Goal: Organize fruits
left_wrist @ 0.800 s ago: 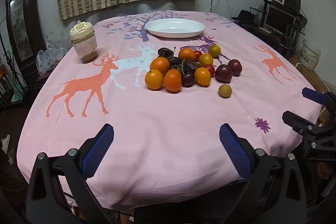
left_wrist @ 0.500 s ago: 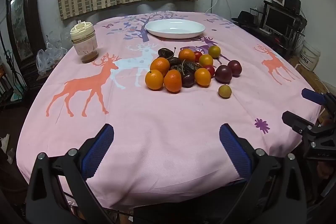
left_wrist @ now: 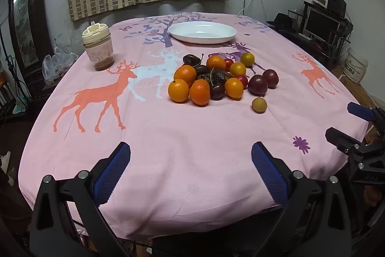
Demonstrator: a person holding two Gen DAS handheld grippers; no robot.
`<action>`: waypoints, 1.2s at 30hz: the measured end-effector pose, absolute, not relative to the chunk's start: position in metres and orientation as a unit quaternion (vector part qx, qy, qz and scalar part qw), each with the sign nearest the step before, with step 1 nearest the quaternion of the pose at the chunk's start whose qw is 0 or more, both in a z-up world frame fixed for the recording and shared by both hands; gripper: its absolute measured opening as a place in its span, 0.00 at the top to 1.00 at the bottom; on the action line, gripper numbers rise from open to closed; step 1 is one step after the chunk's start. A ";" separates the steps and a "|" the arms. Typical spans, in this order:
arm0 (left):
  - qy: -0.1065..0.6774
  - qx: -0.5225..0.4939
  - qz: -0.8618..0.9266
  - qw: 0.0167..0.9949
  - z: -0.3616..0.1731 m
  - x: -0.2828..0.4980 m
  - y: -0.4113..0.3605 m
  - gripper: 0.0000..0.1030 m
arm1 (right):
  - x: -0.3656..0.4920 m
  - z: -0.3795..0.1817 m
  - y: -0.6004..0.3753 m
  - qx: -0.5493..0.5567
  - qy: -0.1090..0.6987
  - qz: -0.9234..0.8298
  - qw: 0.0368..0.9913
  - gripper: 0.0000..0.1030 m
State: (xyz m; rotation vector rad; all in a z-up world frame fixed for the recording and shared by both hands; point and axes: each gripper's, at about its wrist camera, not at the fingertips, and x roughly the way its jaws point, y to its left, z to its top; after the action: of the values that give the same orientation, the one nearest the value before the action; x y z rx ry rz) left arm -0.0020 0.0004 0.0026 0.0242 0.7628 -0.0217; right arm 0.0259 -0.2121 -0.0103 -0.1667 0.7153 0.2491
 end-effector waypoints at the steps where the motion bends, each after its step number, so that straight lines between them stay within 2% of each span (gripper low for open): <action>1: 0.372 0.013 -0.011 0.928 0.003 -0.002 0.000 0.04 | 0.026 -0.011 -0.212 -0.081 0.349 0.122 0.926 0.04; 36: 0.376 0.012 -0.011 0.927 -0.006 -0.001 0.003 0.04 | 0.027 -0.011 -0.213 -0.081 0.350 0.121 0.925 0.04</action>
State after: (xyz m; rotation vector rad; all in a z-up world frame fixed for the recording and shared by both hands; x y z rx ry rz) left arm -0.0006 0.0035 -0.0059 0.0237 0.7705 -0.0221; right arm 0.0267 -0.2133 -0.0110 -0.1671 0.7180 0.2485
